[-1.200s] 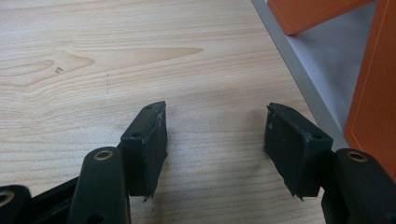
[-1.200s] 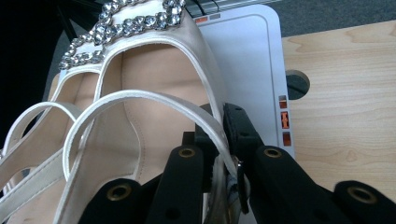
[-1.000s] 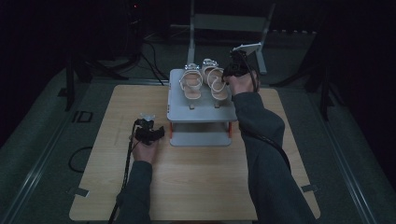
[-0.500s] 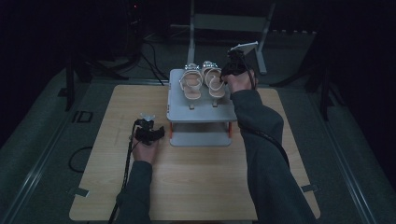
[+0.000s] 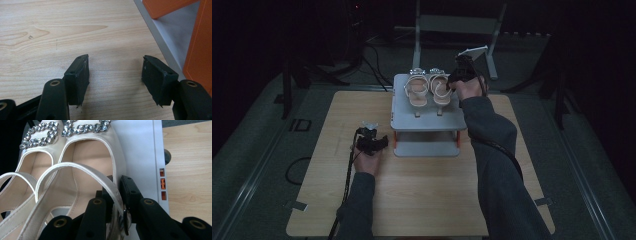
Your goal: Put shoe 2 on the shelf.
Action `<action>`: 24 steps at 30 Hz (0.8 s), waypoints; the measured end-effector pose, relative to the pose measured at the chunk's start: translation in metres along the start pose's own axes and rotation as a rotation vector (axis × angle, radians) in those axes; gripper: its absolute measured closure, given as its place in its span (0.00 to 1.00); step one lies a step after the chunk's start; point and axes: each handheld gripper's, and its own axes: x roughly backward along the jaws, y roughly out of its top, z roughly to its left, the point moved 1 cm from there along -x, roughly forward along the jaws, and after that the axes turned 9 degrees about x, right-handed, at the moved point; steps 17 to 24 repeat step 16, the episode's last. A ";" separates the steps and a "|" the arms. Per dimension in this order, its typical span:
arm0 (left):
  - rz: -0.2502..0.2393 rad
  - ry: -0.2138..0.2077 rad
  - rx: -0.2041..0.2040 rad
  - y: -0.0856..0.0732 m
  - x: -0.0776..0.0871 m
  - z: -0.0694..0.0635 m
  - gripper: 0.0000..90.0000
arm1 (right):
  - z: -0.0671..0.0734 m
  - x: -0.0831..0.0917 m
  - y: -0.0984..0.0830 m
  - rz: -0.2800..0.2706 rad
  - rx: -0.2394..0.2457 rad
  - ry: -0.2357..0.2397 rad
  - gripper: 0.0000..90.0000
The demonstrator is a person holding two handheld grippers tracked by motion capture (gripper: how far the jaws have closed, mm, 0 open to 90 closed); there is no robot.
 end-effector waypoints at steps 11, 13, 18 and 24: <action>0.000 0.002 -0.001 0.000 0.000 0.000 0.44 | 0.010 0.040 -0.002 -0.258 0.136 0.054 0.62; 0.000 -0.001 0.000 0.000 0.000 0.000 0.44 | 0.012 0.051 -0.005 -0.346 0.159 0.096 0.57; 0.000 -0.003 0.003 0.000 0.000 0.000 0.44 | 0.013 0.058 -0.010 -0.394 0.180 0.110 0.56; 0.000 -0.003 0.003 0.000 0.000 0.000 0.44 | 0.013 0.058 -0.010 -0.394 0.180 0.110 0.56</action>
